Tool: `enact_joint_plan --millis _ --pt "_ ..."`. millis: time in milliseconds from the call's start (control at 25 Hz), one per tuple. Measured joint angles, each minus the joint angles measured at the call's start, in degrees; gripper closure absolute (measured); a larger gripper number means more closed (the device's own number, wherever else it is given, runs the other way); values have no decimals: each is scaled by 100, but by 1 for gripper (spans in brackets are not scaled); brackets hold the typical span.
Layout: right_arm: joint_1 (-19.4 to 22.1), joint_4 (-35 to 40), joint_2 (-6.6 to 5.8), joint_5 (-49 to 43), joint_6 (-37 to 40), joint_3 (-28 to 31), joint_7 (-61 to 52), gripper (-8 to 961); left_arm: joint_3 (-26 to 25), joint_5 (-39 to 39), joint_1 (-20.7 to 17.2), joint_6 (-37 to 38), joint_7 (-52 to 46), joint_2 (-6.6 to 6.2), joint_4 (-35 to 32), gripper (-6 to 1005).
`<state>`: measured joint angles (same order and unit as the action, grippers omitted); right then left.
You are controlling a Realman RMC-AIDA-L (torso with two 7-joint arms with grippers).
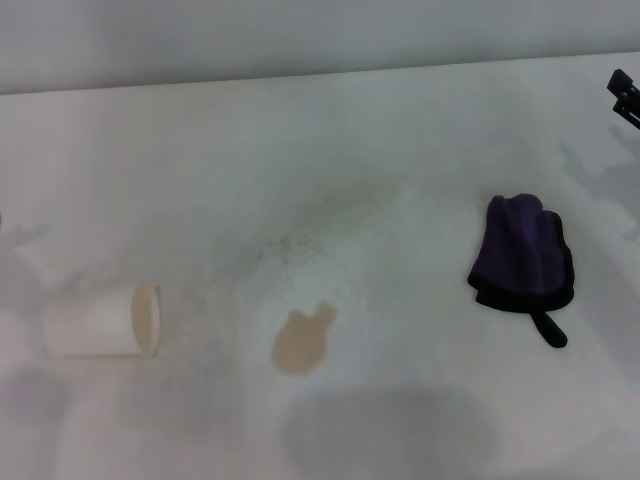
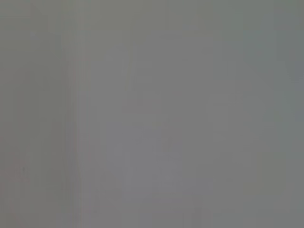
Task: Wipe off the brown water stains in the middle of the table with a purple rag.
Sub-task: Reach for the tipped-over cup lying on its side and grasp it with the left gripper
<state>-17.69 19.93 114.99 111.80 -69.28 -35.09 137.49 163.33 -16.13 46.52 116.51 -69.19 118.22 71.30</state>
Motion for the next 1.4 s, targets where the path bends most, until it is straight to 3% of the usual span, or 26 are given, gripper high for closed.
enact_joint_plan --millis 200,640,1400 --pt "-69 -72 6 2 22 -12 -20 86 5 1447 592 -6 345 -6 160 124" --pt "-235 -212 8 9 131 29 -30 87 6 2368 1014 -206 1333 42 -32 108" --pt "-253 -214 14 8 472 17 -153 88 -11 3319 1072 -2119 1785 69 -2226 111"
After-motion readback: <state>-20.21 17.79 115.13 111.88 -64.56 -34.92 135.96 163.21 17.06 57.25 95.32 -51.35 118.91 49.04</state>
